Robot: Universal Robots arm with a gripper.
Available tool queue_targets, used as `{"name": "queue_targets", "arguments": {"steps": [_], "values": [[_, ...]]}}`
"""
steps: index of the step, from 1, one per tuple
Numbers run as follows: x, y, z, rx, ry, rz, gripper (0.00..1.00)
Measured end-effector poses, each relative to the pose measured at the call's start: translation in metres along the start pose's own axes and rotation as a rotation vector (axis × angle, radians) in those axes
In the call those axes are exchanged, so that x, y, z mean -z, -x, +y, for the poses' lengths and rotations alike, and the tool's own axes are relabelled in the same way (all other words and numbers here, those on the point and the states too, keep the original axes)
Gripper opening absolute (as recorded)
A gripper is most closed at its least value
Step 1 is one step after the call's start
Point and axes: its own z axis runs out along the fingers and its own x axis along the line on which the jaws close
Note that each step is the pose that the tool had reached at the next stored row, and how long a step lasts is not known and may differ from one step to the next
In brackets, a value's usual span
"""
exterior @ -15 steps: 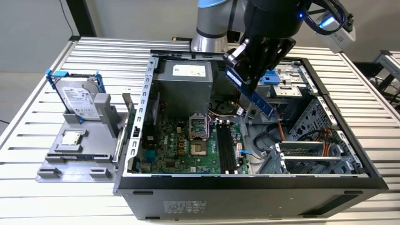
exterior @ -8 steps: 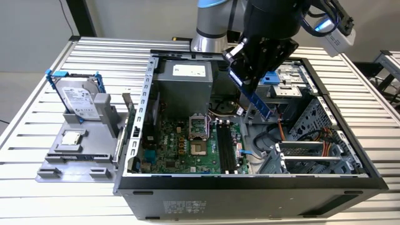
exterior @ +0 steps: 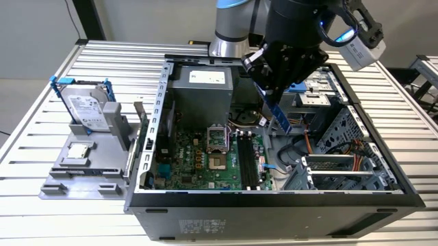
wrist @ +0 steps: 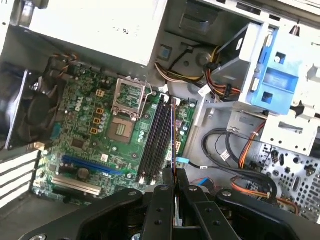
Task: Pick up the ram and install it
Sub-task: 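Insert the ram into the slot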
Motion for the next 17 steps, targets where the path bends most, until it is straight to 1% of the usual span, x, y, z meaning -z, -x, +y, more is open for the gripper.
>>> {"name": "queue_targets", "arguments": {"steps": [17], "values": [[-0.0036, -0.0002, -0.0001, -0.299, -0.0132, -0.0090, 0.00]]}}
